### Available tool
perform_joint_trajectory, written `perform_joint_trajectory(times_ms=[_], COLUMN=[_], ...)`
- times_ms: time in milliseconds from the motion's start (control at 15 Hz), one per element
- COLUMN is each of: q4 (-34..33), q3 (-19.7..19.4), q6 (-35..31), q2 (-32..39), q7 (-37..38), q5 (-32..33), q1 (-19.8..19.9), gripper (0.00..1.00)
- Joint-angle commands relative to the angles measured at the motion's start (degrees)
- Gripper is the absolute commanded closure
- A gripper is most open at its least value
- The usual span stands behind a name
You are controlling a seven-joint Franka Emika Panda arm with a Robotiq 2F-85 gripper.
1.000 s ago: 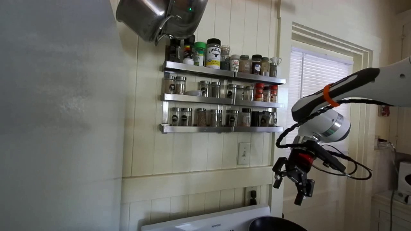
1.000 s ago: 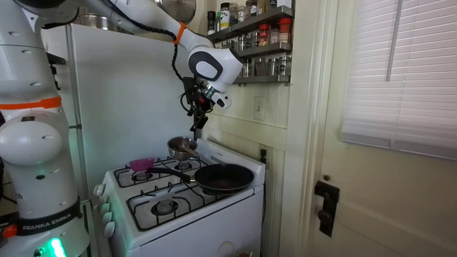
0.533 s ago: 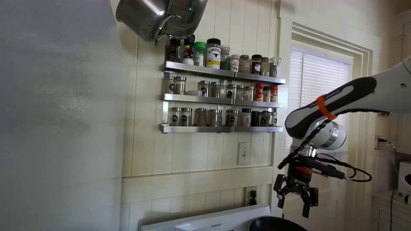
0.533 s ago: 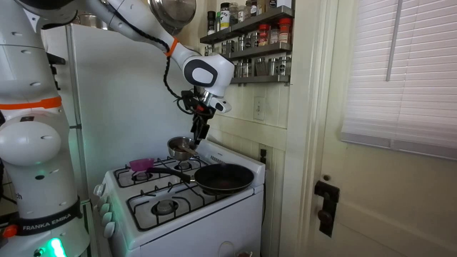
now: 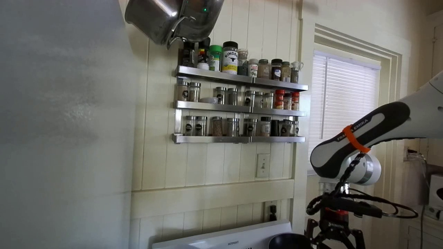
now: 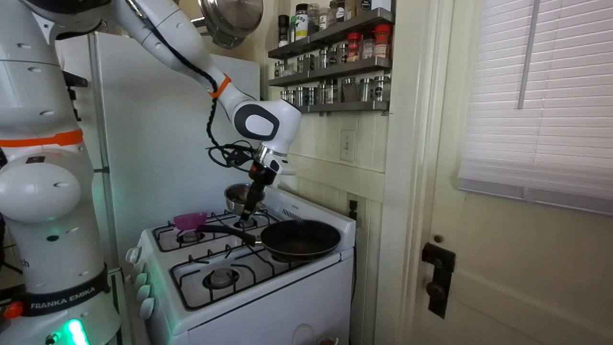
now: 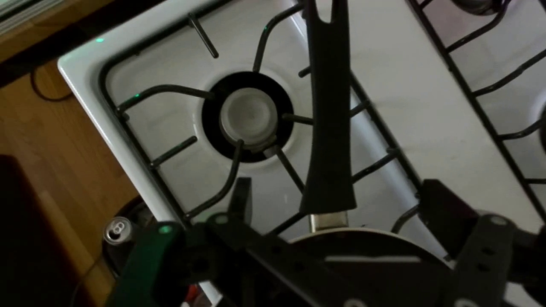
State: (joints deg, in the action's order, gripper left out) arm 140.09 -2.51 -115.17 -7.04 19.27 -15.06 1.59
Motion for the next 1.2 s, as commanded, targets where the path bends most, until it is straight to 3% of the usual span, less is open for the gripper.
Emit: perform_joint_trajectory(times_ms=[0, 67, 267, 533, 733, 933, 1133], q4=[3.5, 1.5, 2.5, 2.9, 2.9, 3.0, 3.4], q3=[0.4, 0.3, 0.2, 2.1, 3.2, 3.5, 3.1], q6=[-5.5, -2.4, -4.0, -15.4, -19.4, -18.8, -17.3], q2=[-0.3, 0.1, 0.2, 1.6, 3.2, 4.1, 4.3], q7=[1.8, 1.0, 1.1, 4.9, 10.0, 14.3, 10.0], q5=[1.0, 0.2, 0.2, -0.1, 1.3, 3.2, 3.3], q1=[1.0, 0.9, 1.1, 0.1, -0.1, 0.0, -0.2], gripper=[0.0, 0.0, 0.0, 0.0, 0.0, 0.0, 0.0])
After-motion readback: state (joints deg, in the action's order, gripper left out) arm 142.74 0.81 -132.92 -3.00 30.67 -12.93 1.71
